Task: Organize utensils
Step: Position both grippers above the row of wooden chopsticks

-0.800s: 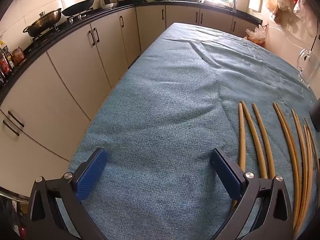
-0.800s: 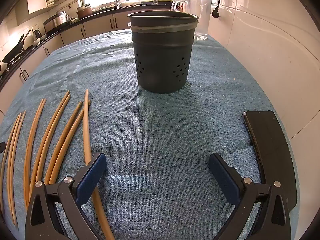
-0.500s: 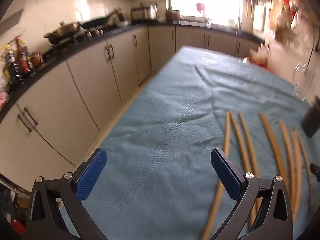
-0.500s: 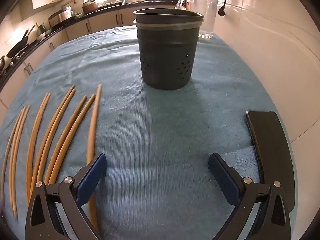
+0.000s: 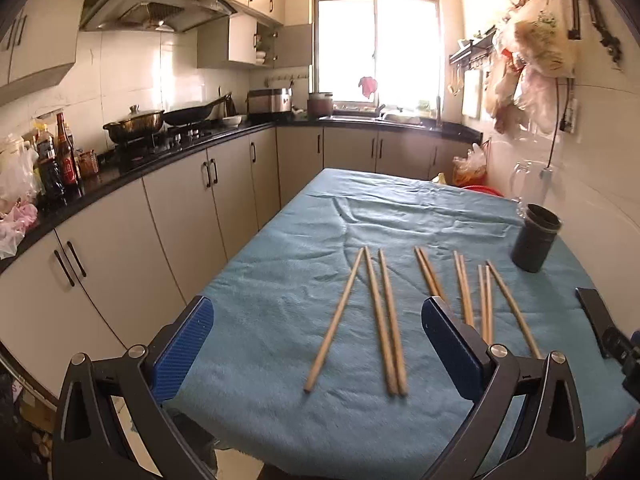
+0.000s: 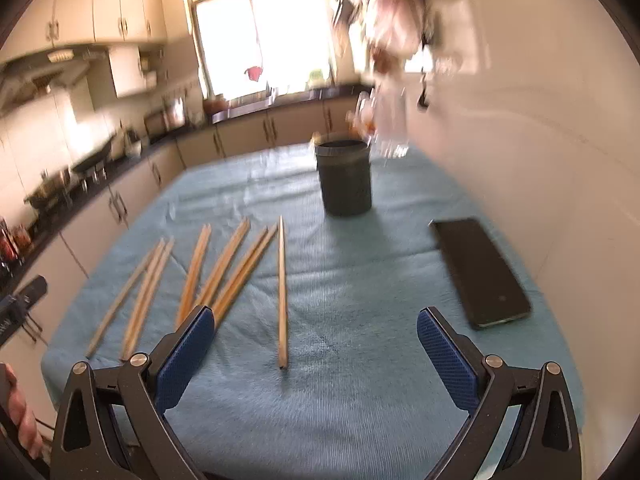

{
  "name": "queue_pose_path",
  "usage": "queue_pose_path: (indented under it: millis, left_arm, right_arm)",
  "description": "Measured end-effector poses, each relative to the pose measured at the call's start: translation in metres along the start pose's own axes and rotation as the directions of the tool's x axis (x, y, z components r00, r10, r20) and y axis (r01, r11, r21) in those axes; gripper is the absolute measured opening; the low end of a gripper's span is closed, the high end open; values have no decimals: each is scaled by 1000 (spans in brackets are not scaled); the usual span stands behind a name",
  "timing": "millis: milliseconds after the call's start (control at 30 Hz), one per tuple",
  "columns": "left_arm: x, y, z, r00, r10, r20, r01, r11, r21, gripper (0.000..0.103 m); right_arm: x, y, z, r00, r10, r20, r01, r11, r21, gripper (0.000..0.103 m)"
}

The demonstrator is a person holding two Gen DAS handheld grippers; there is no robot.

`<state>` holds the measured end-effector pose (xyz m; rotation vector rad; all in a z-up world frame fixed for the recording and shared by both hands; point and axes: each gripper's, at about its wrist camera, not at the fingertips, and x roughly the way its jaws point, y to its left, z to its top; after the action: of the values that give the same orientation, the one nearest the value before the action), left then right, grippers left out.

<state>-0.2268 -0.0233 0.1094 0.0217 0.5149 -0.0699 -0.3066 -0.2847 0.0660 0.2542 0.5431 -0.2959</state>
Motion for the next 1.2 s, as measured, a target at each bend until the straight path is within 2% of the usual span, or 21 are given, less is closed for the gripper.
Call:
queue_pose_path:
  millis: [100, 233, 433, 1200]
  left_arm:
    - [-2, -7, -6, 1000, -2, 14, 2, 1000, 11, 103]
    - [1, -11, -8, 1000, -2, 2, 2, 1000, 17, 103]
    - [6, -12, -13, 999, -9, -31, 9, 1000, 27, 103]
    - [14, -17, -19, 998, -19, -62, 21, 999, 34, 103]
  right_arm:
    - [-20, -3, 1, 996, 7, 90, -6, 1000, -13, 103]
    - [-28, 3, 3, 988, 37, 147, -31, 998, -47, 103]
    - [-27, 18, -2, 987, 76, 138, -61, 992, -112, 103]
    - [-21, 19, -6, 991, 77, 111, -65, 992, -108, 103]
